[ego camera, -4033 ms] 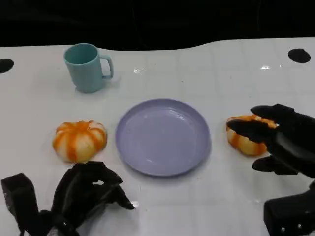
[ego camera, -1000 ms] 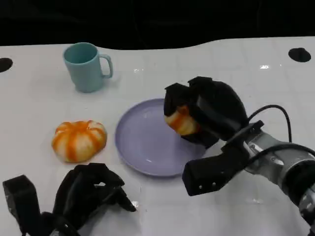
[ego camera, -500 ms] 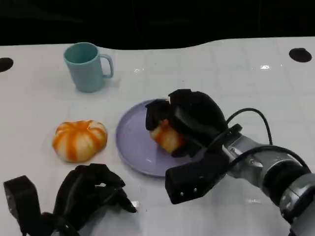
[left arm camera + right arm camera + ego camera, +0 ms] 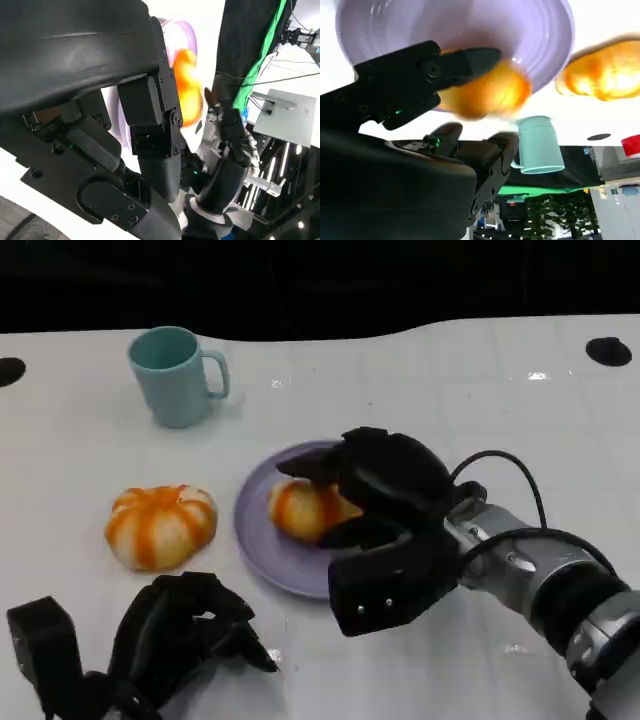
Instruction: Grasp the bread from the table and place it into the plate.
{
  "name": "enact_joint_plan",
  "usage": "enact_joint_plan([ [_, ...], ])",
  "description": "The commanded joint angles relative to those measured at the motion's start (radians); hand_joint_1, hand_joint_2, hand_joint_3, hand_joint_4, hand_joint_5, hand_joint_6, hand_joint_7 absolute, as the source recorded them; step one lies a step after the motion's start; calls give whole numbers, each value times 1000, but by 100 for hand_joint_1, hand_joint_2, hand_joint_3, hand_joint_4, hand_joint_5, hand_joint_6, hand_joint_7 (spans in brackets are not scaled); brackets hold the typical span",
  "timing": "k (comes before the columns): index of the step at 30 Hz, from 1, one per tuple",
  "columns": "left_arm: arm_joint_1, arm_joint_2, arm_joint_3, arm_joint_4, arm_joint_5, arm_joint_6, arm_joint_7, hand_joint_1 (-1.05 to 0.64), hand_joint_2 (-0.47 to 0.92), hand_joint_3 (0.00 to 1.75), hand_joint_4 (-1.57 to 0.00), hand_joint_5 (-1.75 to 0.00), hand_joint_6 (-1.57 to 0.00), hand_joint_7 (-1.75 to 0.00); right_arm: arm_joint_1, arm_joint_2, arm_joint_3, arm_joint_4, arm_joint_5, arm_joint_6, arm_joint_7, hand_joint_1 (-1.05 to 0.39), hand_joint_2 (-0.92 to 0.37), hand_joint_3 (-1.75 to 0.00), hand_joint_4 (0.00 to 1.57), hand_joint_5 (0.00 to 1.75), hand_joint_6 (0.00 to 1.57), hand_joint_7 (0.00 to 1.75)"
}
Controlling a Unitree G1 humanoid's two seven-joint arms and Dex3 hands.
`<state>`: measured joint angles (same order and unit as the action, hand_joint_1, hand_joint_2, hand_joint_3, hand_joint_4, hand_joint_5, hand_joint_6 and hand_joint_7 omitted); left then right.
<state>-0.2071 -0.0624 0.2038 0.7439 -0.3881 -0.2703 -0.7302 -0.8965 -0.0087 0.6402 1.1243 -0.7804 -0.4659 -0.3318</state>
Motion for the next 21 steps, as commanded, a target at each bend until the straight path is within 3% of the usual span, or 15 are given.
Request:
enact_joint_plan([
  [1,8,13,4,-4,1,-4,8,-105,68,0,-157,-62,-157,-35,23,-30,-28,-70,46,13,95,-80,-92,-35,6,24,21,0],
  [10,7,11,5,-3,0,-10,5,-105,69,0,-157,-61,-157,-35,95,-89,-82,-224,107,1,196,-83,-92,-37,7,27,21,1],
  [21,9,6,6,-14,-3,3,16,-105,68,0,-157,-62,-157,-35,294,-221,-198,-448,195,-177,161,-72,-92,-31,36,46,47,12],
])
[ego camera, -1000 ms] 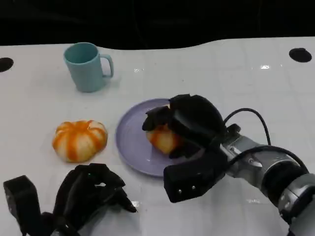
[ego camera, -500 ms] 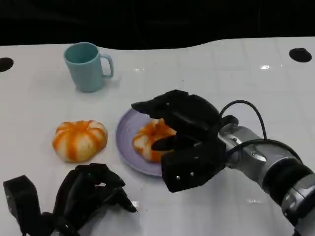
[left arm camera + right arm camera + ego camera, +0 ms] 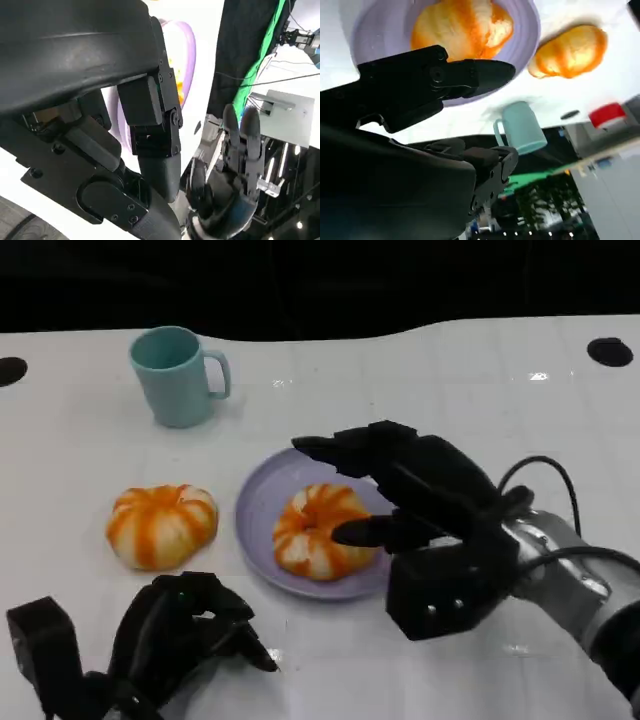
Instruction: Grasp the bread from the table and place it into the plate.
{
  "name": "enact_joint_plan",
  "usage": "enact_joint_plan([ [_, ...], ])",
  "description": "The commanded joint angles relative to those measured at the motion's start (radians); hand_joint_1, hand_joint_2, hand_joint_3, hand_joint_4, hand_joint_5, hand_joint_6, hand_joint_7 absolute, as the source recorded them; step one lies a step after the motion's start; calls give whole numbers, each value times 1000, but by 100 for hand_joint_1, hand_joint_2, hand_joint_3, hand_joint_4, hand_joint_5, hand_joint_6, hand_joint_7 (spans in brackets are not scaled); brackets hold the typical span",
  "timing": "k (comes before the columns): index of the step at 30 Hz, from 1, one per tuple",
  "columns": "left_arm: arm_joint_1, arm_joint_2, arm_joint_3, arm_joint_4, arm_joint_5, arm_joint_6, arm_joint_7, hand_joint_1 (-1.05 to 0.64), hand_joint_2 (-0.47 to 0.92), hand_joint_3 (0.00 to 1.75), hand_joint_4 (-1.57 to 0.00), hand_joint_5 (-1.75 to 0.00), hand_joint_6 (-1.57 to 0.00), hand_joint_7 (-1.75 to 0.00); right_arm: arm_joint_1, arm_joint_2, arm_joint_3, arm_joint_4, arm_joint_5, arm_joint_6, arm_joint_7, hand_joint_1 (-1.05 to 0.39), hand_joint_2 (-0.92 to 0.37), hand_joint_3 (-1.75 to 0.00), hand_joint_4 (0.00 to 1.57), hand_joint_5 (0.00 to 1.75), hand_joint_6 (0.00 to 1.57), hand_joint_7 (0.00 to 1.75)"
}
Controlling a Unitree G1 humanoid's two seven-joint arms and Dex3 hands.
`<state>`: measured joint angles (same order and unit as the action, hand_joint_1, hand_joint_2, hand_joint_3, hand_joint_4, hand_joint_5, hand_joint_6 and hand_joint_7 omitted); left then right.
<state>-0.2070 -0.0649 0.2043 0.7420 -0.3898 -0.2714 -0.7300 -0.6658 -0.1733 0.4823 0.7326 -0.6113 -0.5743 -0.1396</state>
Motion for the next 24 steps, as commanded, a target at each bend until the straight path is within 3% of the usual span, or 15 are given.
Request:
enact_joint_plan([
  [1,9,8,4,-12,1,1,18,-105,68,0,-157,-62,-157,-35,84,-68,-51,-72,33,-86,-34,-71,-92,-30,38,48,49,13],
  [3,10,7,3,-10,5,-11,17,-105,68,0,-157,-62,-157,-35,123,-88,-70,-105,48,-111,-30,-70,-92,-31,39,57,53,14],
  [6,11,6,-1,-10,9,-18,23,-105,69,1,-157,-62,-157,-34,194,-113,-106,-158,108,-154,0,-66,-92,-31,40,90,62,19],
  [7,12,6,-2,-12,8,-15,24,-105,69,1,-157,-63,-157,-35,217,-118,-118,-174,131,-164,12,-65,-92,-29,42,105,66,25],
  [9,13,5,-2,-14,4,-8,23,-105,69,0,-157,-63,-157,-35,261,-124,-143,-194,182,-202,30,-63,-92,-27,46,116,67,38],
  [10,13,5,-1,-15,1,-5,22,-105,69,0,-157,-63,-157,-35,277,-124,-153,-198,202,-218,38,-60,-92,-26,50,120,64,58],
  [13,15,3,-2,-20,0,-1,24,-105,68,0,-157,-63,-157,-35,342,-132,-186,-235,288,-238,95,-57,-92,-26,56,124,61,84],
  [24,13,4,-1,-26,-1,10,26,-105,68,0,-157,-62,-157,-34,549,-163,-293,-345,488,-214,267,-47,-92,-25,58,168,56,138],
])
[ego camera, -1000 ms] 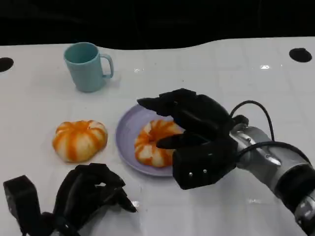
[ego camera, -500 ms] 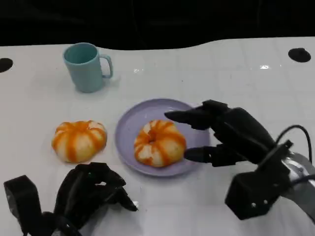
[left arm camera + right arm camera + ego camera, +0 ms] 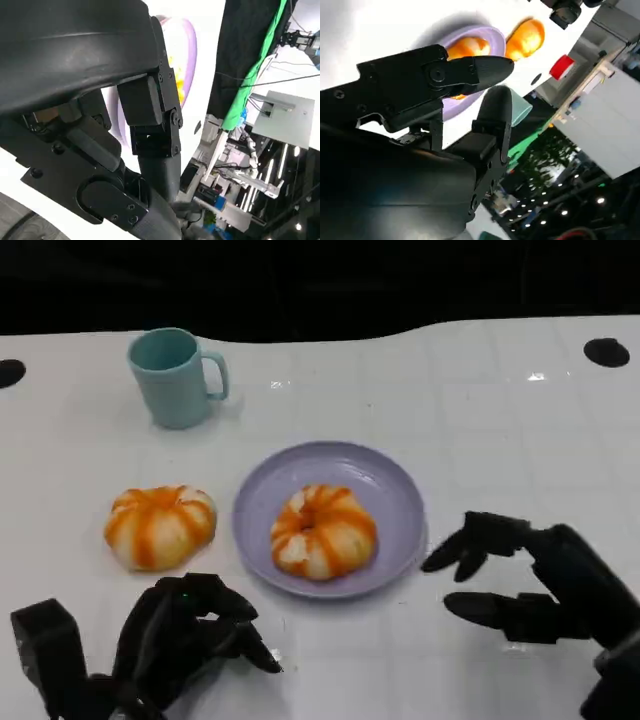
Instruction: Grasp the bread from the table and place it into the plate.
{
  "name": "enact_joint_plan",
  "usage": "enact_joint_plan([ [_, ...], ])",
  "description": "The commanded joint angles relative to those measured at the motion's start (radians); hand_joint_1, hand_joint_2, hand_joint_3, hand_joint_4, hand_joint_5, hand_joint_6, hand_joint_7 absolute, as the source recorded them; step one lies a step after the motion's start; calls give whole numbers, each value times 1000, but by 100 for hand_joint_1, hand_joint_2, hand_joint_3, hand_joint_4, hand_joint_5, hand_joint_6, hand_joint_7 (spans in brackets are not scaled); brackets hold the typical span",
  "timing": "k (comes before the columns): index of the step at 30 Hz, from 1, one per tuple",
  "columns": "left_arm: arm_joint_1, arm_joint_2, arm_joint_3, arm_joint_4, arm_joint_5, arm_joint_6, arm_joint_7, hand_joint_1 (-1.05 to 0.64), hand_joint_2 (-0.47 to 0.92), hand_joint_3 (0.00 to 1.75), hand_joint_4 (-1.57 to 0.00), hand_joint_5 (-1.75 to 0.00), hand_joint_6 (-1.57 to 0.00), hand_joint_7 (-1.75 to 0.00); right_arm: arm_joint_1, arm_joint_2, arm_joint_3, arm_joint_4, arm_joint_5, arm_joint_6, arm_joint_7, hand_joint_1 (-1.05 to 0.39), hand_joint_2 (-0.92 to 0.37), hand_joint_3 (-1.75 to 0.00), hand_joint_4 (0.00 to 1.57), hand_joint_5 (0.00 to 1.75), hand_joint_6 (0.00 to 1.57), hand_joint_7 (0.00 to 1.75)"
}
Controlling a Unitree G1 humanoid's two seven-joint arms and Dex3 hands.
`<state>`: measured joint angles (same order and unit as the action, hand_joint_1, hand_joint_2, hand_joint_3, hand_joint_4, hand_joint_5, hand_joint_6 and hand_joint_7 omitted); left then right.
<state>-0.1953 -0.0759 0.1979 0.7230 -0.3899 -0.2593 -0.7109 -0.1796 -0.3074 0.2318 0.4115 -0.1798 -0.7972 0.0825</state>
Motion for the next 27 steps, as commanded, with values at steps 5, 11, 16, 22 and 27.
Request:
enact_joint_plan([
  [5,-1,17,8,-3,-3,0,3,-105,68,0,-157,-62,-157,-34,137,-37,-78,-70,130,55,126,-43,-92,-25,61,174,55,149],
  [11,-1,19,6,-8,-1,5,7,-105,68,0,-157,-61,-157,-34,207,-46,-114,-124,205,108,216,-43,-92,-29,64,175,51,154],
  [16,0,22,6,-8,1,4,3,-105,68,0,-157,-62,-157,-34,241,-28,-141,-145,205,158,228,-45,-92,-28,65,175,51,158],
  [22,0,26,10,-7,-6,13,-2,-105,67,0,-157,-61,-157,-34,235,7,-154,-108,187,163,216,-45,-92,-29,67,175,46,167],
  [27,-5,31,14,-6,-11,23,-6,-105,67,0,-157,-61,-157,-33,220,33,-162,-87,203,177,225,-46,-92,-28,68,175,47,167],
])
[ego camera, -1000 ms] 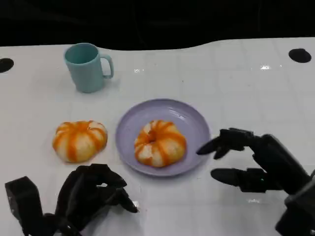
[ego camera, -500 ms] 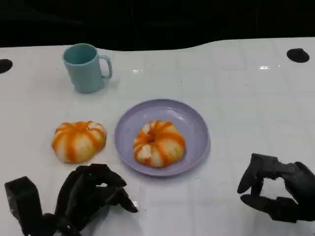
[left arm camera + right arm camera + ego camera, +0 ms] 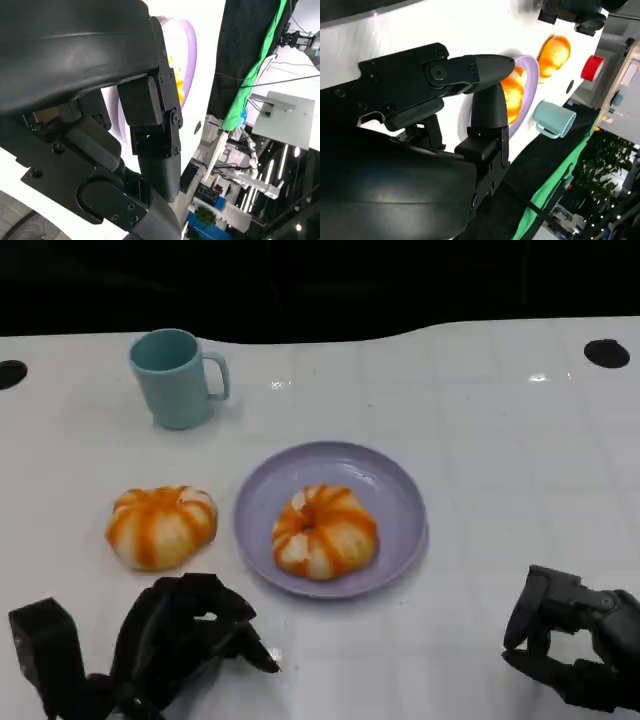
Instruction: Grasp the bread from the table and place it into the plate.
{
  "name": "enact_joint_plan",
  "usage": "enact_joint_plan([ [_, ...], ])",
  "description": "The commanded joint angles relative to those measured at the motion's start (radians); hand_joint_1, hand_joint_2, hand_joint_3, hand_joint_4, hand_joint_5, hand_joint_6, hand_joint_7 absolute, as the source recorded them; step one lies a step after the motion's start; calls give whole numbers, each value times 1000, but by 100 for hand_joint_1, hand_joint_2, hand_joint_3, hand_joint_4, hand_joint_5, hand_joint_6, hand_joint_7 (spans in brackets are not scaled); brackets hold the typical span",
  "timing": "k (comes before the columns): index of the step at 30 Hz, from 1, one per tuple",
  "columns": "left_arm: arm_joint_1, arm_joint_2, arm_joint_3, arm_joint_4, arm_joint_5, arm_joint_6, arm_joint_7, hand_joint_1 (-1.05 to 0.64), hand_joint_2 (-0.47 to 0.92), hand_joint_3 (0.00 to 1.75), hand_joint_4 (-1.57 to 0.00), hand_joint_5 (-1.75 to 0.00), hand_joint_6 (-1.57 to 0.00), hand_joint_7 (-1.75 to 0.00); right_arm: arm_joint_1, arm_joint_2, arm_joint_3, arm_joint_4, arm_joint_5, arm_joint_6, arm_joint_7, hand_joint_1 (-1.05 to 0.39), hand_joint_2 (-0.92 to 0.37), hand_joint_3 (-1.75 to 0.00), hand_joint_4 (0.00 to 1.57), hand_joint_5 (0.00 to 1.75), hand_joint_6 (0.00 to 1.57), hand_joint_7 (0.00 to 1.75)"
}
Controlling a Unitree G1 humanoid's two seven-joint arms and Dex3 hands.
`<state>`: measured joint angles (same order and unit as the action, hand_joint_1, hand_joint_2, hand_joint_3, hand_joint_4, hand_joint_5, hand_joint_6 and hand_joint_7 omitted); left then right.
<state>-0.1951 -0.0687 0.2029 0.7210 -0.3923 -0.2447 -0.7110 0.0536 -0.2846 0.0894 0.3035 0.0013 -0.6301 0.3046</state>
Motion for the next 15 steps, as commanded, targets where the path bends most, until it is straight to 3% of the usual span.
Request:
enact_joint_plan([
  [1,-6,25,9,-3,-9,9,-7,-105,66,0,-157,-61,-157,-33,-16,13,-21,27,21,9,5,-47,-92,-29,68,175,47,167],
  [15,5,27,4,-17,-7,12,-5,-105,67,0,-157,-61,-157,-33,-16,16,-23,31,7,-7,12,-48,-92,-27,66,175,49,160],
])
